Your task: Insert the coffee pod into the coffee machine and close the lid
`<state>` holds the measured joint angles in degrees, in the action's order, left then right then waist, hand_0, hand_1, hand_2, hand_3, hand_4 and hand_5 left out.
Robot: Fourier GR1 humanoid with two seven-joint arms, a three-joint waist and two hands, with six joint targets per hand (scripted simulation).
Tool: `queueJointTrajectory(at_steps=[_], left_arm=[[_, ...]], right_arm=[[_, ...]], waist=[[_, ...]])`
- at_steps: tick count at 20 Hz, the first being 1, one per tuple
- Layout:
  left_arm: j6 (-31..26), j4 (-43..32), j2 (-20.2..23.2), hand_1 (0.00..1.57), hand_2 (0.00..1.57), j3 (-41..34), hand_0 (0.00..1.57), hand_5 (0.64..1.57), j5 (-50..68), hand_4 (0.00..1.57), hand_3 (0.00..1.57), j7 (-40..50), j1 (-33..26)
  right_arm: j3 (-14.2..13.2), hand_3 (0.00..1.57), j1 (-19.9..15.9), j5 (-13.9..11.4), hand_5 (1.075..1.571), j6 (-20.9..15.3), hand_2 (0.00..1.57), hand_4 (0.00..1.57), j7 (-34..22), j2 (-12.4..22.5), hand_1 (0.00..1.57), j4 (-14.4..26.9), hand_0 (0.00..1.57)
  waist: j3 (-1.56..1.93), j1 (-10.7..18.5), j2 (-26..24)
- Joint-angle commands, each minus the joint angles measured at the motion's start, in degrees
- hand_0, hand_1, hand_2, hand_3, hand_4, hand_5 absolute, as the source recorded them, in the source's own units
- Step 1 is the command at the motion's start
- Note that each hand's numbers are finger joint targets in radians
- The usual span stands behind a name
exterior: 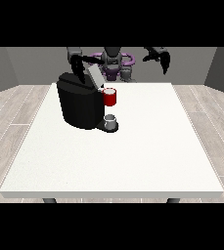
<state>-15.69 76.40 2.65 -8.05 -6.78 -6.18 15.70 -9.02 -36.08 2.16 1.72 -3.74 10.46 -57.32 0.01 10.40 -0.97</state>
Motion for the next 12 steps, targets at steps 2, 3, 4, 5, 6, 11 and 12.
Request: queueJointTrajectory(at_steps=[2,3,4,5,6,11,12], left_arm=[[1.4,5.2,-1.0,0.0,0.0,1.8,0.0,1.571,0.1,0.37,0.0,2.1,-3.8],[1.0,2.9,1.3,0.0,0.0,-0.7,0.0,1.571,1.2,0.34,0.0,-0.7,-1.5],[-2.1,2.8,3.8,0.0,0.0,-2.1,0.0,1.571,2.9,0.31,0.0,-1.4,-3.8],[1.3,3.7,2.3,0.0,0.0,-1.0,0.0,1.571,1.2,0.32,0.0,3.1,0.9],[1.1,6.6,1.8,0.0,0.0,0.2,0.0,1.571,1.1,0.33,0.0,2.5,-2.5],[1.1,3.1,1.8,0.0,0.0,0.5,0.0,1.571,0.2,0.36,0.0,-1.3,-3.0],[3.4,3.7,1.2,0.0,0.0,0.3,0.0,1.571,-0.6,0.35,0.0,0.4,0.4]], right_arm=[[1.1,0.0,-2.9,-1.0,1.571,-2.0,0.0,0.08,-0.6,-1.5,0.0,1.4,0.0],[1.1,0.0,-4.4,0.0,1.571,2.0,0.0,0.17,-0.1,0.3,0.0,1.1,0.0],[1.5,0.0,-4.1,-1.0,1.571,-0.7,0.0,0.13,-0.8,-0.8,0.0,0.3,0.0],[3.1,0.0,-4.9,-2.1,1.571,-0.2,0.0,0.2,-1.0,-1.4,0.0,1.0,0.0],[1.4,0.0,-3.5,-1.4,1.571,0.9,0.0,0.16,2.9,0.1,0.0,2.6,0.0],[3.1,0.0,-11.2,-3.0,1.571,-0.1,0.0,0.12,-2.3,0.4,0.0,1.2,0.0],[3.7,0.0,-12.4,-4.2,1.571,-0.6,0.0,0.12,0.1,0.3,0.0,1.3,0.0]], waist=[[0.0,0.2,0.4],[-0.01,-1.2,3.0],[-0.01,-0.6,1.8],[0.0,-1.8,2.5],[0.0,-0.5,2.9],[-0.03,0.6,4.7],[-0.01,0.9,6.8]])
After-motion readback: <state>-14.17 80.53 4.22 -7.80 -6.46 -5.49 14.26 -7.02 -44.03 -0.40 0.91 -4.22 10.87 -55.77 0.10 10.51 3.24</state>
